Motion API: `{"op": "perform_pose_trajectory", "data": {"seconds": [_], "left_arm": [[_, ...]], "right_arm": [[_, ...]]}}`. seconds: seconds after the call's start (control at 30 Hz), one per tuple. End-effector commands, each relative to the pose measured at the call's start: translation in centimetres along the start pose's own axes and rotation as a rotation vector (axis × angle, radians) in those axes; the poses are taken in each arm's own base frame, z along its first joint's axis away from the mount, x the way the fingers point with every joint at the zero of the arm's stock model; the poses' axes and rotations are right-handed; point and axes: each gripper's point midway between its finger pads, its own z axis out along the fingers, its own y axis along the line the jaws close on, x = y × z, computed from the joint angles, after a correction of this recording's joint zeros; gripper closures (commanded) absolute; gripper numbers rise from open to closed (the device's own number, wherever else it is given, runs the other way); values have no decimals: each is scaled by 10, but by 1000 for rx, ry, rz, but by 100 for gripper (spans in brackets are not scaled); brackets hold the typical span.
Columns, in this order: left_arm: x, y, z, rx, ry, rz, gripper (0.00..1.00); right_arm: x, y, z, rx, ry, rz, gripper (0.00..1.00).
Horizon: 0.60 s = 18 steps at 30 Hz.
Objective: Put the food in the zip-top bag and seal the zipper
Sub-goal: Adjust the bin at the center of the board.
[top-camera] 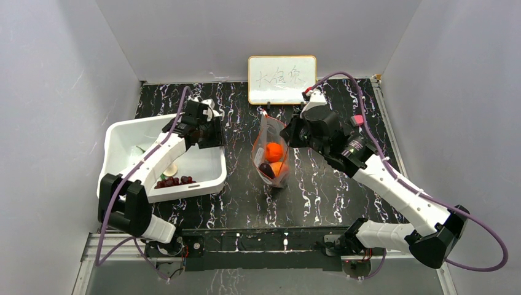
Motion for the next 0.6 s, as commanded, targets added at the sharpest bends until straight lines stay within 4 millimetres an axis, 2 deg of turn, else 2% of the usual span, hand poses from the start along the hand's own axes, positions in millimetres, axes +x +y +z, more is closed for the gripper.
{"op": "perform_pose_trajectory", "data": {"seconds": [0.0,0.1,0.23,0.33,0.47,0.57], "left_arm": [[-6,-17,0,68,13,118,57],[3,-21,7,79,60,178,64],[19,-27,7,77,103,272,81],[24,-27,-1,59,113,328,92],[31,-28,-18,83,119,453,99],[38,-30,-30,134,101,569,100]], "right_arm": [[-29,8,-12,-32,-110,7,100],[-29,9,-10,-39,-112,8,100],[-27,8,-6,-34,-106,1,100],[-28,7,-8,-29,-111,1,100],[-31,3,-12,-16,-128,2,100],[-32,2,-13,-10,-133,2,100]]}}
